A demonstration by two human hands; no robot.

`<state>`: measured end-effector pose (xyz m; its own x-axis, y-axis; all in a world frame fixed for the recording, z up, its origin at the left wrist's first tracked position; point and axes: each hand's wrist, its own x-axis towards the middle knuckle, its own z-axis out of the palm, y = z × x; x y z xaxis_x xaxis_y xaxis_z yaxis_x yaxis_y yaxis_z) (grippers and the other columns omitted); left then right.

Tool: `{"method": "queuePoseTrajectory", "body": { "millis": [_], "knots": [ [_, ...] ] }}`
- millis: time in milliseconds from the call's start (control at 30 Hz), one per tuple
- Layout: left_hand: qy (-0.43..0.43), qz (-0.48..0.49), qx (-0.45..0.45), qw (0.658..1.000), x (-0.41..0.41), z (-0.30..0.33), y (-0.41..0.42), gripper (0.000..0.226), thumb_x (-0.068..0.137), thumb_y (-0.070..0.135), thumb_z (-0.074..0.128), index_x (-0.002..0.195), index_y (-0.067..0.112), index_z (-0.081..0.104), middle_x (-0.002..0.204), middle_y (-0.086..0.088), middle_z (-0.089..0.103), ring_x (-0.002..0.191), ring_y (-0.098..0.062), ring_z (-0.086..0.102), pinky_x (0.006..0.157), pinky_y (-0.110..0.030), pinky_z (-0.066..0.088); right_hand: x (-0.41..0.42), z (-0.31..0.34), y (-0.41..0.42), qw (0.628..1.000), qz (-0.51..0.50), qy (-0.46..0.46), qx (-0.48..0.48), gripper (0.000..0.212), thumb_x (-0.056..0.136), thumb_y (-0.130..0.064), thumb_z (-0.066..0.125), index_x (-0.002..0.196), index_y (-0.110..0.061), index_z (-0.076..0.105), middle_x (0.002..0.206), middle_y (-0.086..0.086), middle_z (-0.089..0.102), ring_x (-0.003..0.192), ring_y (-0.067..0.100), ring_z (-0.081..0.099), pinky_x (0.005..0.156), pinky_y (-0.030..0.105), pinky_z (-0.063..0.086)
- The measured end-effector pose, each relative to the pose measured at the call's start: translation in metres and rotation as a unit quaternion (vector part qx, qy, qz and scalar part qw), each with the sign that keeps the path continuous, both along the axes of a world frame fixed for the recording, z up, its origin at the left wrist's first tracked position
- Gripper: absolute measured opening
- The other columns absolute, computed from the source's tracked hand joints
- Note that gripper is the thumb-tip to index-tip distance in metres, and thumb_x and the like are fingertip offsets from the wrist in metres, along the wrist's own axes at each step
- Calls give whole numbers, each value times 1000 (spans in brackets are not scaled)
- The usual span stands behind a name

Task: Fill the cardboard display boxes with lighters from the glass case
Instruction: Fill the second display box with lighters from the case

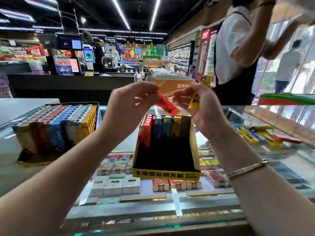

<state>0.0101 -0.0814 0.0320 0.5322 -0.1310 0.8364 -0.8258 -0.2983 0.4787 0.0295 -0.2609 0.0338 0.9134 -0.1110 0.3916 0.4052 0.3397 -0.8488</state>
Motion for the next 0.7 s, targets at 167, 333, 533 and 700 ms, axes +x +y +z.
{"method": "queuePoseTrajectory", "body": {
  "millis": [167, 333, 533, 700],
  "knots": [
    [19, -17, 46, 999, -2, -3, 14, 27, 80, 5, 67, 103, 19, 65, 88, 7, 64, 76, -16, 65, 71, -22, 53, -1, -11, 10, 946, -126, -39, -297, 29, 96, -15, 44, 71, -9, 58, 72, 8, 63, 58, 6, 59, 60, 15, 47],
    [16, -18, 119, 993, 0, -1, 20, 25, 81, 7, 67, 101, 22, 66, 84, 15, 63, 75, -8, 64, 68, -17, 50, 0, -19, 10, 898, -137, -5, -419, 32, 96, -25, 47, 78, -1, 59, 67, 9, 51, 63, 18, 48, 64, 32, 40],
    [1, -10, 221, 975, -2, -6, 28, 21, 79, 17, 68, 100, 19, 69, 82, 13, 65, 72, -4, 63, 67, -14, 51, 2, -22, 9, 856, -141, -16, -496, 26, 95, -23, 49, 69, -17, 51, 59, -2, 42, 53, 6, 42, 47, 9, 35],
    [-9, 4, 243, 970, -5, -12, 36, 20, 80, 18, 66, 97, 27, 67, 85, 6, 67, 74, -8, 64, 68, -26, 55, 4, -23, 8, 842, -155, -33, -517, 27, 94, -22, 51, 67, -18, 49, 58, -2, 41, 53, 6, 42, 49, 13, 34]
  ]
}}
